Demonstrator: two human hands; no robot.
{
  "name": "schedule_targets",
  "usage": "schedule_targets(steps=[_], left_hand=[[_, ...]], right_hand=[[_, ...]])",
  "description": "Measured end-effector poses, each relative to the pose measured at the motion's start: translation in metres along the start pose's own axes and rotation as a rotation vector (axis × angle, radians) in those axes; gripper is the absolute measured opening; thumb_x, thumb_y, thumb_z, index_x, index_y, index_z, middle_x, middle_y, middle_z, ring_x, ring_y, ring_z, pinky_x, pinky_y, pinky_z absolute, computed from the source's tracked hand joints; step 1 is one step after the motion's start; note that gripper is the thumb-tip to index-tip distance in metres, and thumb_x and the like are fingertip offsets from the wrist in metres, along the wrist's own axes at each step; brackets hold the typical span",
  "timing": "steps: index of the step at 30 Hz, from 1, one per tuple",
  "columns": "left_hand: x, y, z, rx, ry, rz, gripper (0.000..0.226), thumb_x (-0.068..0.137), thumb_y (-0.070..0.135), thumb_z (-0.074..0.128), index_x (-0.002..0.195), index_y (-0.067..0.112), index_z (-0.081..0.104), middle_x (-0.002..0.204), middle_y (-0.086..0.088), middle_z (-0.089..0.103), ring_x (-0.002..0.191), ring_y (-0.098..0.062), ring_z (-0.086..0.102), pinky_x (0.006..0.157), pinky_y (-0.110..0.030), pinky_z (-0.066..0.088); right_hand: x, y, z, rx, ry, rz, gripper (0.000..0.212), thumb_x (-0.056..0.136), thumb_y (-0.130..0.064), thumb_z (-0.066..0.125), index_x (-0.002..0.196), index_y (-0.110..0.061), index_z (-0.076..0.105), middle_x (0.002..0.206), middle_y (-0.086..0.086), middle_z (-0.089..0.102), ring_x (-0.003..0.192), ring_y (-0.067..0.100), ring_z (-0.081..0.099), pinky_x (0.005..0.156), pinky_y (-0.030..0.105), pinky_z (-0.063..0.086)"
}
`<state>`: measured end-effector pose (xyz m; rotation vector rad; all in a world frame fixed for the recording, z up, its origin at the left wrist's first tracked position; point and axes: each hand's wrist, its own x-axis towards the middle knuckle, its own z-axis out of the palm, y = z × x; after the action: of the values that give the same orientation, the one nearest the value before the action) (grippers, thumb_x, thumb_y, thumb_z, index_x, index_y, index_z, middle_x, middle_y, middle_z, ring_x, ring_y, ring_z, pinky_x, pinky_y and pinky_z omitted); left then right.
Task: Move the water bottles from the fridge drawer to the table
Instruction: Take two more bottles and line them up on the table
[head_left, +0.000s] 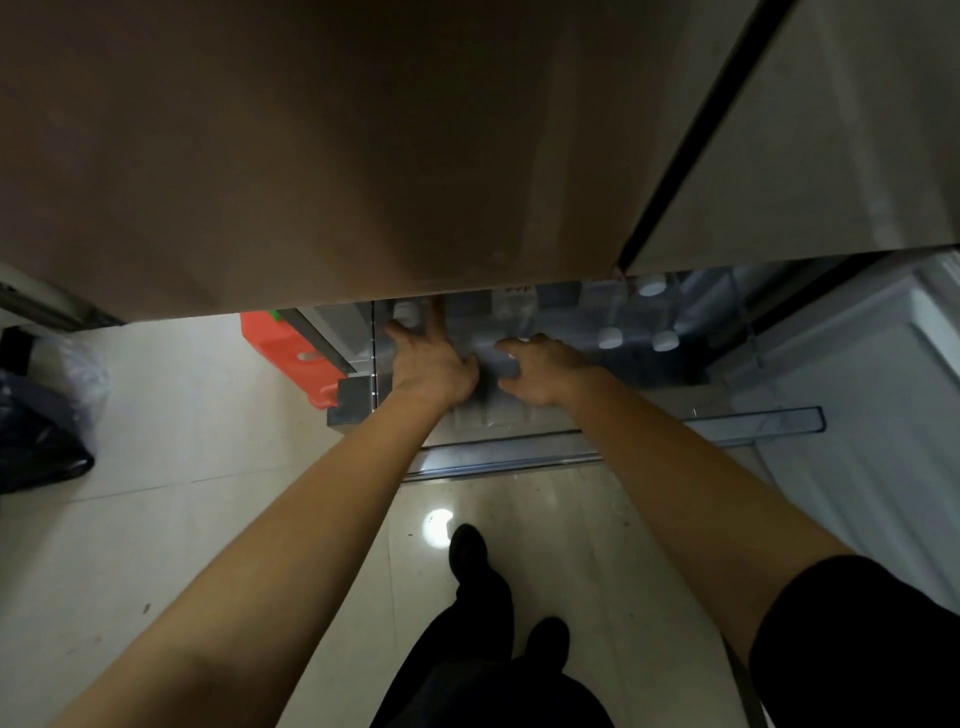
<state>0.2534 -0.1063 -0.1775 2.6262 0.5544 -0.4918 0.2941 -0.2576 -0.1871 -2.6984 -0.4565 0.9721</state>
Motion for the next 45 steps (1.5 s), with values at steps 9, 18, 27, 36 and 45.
schedule_targets(steps=[9,18,27,36,45], left_hand=[[0.030,-0.017,-0.007,0.214,0.044,0.145,0.065,0.098,0.034,0.050,0.155,0.018,0.022,0.156,-0.029,0.024,0.143,-0.046,0.023,0.102,-0.043,0.042],[-0.047,-0.005,-0.030,0.116,0.376,0.306,0.027,0.093,0.031,0.056,0.119,0.021,0.058,0.110,-0.024,0.056,0.084,-0.043,0.061,0.066,-0.042,0.051],[-0.119,-0.003,-0.033,0.135,0.486,0.561,0.017,0.085,0.026,0.072,0.094,0.019,0.061,0.083,-0.012,0.055,0.076,-0.033,0.058,0.053,-0.032,0.041],[-0.113,0.019,-0.052,0.152,0.327,0.481,0.036,0.092,0.039,0.061,0.123,0.023,0.050,0.105,-0.011,0.064,0.092,-0.035,0.064,0.067,-0.038,0.047],[-0.095,0.029,-0.033,-0.208,0.258,0.335,0.059,0.081,0.036,0.076,0.127,0.020,0.043,0.120,-0.013,0.046,0.111,-0.037,0.052,0.082,-0.040,0.048]], right_hand=[[-0.017,0.009,-0.008,0.030,-0.089,0.044,0.044,0.096,-0.031,0.061,0.138,-0.022,0.053,0.138,0.011,0.054,0.117,0.028,0.056,0.084,0.030,0.043],[-0.071,0.013,-0.041,0.083,0.210,-0.024,0.006,0.090,-0.036,0.062,0.096,-0.036,0.062,0.112,0.004,0.064,0.105,0.028,0.061,0.075,0.030,0.043],[-0.127,0.002,-0.052,0.131,0.665,-0.074,0.025,0.092,-0.031,0.064,0.115,-0.031,0.056,0.104,0.006,0.069,0.097,0.032,0.063,0.069,0.035,0.042],[-0.145,0.020,-0.050,0.278,0.603,0.002,0.048,0.092,-0.040,0.064,0.138,-0.033,0.050,0.116,0.008,0.068,0.111,0.034,0.061,0.084,0.037,0.048],[-0.120,0.030,-0.019,0.273,0.496,0.123,0.084,0.078,-0.047,0.078,0.144,-0.027,0.028,0.136,0.016,0.042,0.120,0.041,0.052,0.090,0.048,0.050]])
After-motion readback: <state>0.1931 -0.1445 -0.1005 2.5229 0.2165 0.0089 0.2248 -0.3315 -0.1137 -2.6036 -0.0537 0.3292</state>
